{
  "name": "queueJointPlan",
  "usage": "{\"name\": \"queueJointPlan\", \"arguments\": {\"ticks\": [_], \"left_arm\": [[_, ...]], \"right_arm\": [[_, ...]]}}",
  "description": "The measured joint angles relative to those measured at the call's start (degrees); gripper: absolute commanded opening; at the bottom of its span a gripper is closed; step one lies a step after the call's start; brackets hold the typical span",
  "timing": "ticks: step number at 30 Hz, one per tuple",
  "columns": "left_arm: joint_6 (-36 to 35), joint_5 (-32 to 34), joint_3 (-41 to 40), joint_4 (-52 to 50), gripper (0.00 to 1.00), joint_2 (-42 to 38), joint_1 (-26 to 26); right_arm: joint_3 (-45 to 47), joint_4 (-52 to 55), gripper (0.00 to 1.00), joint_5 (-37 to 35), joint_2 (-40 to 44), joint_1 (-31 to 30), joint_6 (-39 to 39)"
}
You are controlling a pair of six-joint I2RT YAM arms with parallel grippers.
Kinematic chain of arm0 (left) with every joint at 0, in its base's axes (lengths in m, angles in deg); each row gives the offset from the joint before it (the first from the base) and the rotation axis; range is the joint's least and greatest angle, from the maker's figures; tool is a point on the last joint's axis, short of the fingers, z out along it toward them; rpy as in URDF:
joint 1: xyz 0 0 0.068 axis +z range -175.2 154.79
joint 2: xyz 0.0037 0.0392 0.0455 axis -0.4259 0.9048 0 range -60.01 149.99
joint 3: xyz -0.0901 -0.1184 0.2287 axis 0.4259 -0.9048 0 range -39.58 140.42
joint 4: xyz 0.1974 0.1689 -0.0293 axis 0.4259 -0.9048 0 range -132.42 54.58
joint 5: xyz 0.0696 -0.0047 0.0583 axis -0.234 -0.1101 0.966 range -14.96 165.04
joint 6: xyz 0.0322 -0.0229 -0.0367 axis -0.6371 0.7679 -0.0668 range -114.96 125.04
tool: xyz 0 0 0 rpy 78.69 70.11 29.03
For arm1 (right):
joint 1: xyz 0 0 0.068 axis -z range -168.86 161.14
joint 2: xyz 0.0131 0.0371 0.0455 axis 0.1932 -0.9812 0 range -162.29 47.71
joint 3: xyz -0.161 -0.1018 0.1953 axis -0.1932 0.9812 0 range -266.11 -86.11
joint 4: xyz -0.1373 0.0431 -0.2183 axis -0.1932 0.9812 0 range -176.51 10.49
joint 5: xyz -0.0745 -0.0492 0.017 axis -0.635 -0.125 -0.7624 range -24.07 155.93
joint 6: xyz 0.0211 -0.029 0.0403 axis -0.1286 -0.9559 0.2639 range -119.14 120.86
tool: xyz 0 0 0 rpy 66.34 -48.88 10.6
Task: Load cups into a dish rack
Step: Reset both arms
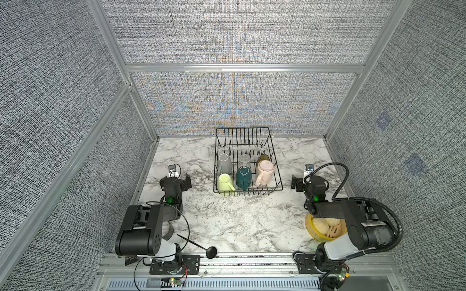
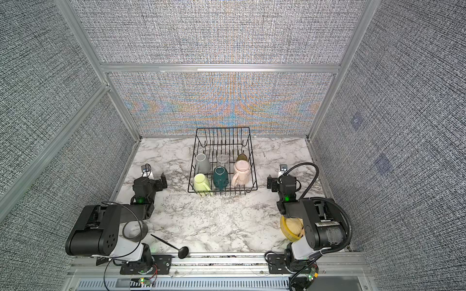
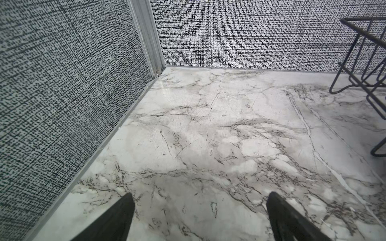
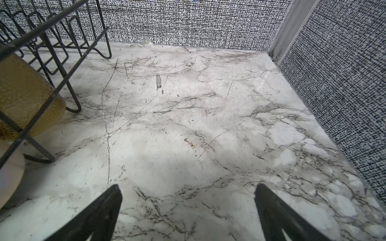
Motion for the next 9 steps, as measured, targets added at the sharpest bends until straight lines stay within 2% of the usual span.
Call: {"name": "queueJointPlan", "arguments": {"ticks": [9], "left_arm": [[0.37, 0.0, 0.0, 0.0, 0.99, 0.0, 0.0]], "right_arm": [[0.0, 0.0, 0.99, 0.0, -0.04, 0.0, -0.02]]}}
